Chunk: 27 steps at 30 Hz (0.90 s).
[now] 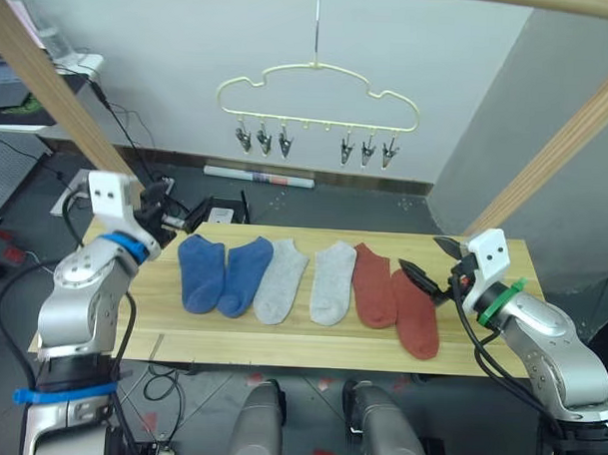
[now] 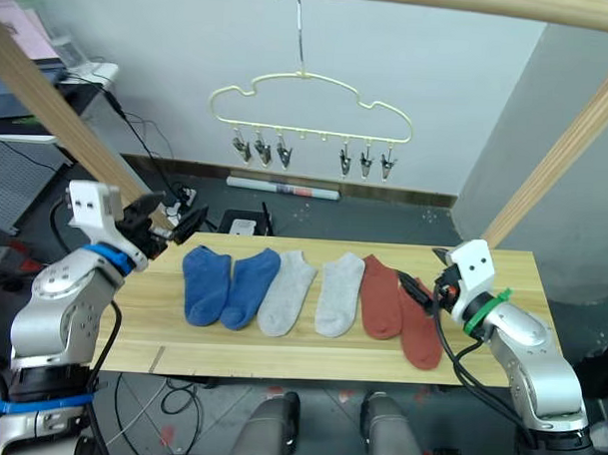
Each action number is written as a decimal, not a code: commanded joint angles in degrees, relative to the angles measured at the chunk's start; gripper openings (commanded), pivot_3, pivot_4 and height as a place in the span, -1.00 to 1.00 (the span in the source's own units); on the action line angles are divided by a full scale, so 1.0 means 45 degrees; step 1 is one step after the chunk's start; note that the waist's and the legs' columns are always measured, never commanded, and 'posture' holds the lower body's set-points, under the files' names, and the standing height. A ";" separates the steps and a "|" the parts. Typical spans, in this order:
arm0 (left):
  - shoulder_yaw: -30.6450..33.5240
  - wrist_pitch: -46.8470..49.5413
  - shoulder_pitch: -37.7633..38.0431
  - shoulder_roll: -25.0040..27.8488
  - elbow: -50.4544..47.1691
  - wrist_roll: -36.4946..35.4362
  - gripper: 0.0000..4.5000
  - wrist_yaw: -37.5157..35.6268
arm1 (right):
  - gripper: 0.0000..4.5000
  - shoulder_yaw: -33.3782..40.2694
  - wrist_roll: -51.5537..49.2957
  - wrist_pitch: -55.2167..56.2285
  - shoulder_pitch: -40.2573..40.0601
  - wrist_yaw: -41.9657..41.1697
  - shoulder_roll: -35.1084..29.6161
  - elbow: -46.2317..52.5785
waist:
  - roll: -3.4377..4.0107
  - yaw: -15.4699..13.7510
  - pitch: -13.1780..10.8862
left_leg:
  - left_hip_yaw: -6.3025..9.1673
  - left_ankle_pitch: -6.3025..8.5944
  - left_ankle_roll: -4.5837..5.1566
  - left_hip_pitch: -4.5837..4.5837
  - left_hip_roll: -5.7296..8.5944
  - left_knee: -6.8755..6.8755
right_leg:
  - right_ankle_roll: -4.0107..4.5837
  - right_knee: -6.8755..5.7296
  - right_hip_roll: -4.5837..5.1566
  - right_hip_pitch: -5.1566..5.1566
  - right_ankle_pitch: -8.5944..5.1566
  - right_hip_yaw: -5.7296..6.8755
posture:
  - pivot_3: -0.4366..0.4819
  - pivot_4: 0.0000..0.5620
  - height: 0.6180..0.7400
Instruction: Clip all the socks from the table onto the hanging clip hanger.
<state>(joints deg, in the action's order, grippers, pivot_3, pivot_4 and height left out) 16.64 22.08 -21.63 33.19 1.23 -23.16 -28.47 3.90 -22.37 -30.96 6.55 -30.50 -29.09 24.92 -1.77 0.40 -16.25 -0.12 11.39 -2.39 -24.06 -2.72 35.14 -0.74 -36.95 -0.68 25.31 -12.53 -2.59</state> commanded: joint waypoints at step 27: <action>-0.0476 -0.2628 -0.3635 -0.0938 0.2520 0.1139 0.99 0.0584 | 1.00 -0.2078 -0.1562 -0.0995 0.4548 0.1343 0.2532 0.2856 | -0.0068 0.0632 -0.0931 | 0.0034 0.0026 -0.0034 -0.0182 -0.0003 0.0184 | -0.0059 -0.0084 0.0008 0.0128 -0.0011 0.0020 | -0.30 0.43 1.00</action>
<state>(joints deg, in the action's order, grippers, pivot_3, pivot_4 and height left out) 12.94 12.18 -37.18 27.89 13.00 -18.70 -26.48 -5.18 -29.31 -36.63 26.53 -24.68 -17.91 36.62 -2.08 3.24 -20.44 0.04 11.50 -2.55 -24.88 -2.74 35.96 -1.00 -37.33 -0.65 25.89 -12.59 -2.49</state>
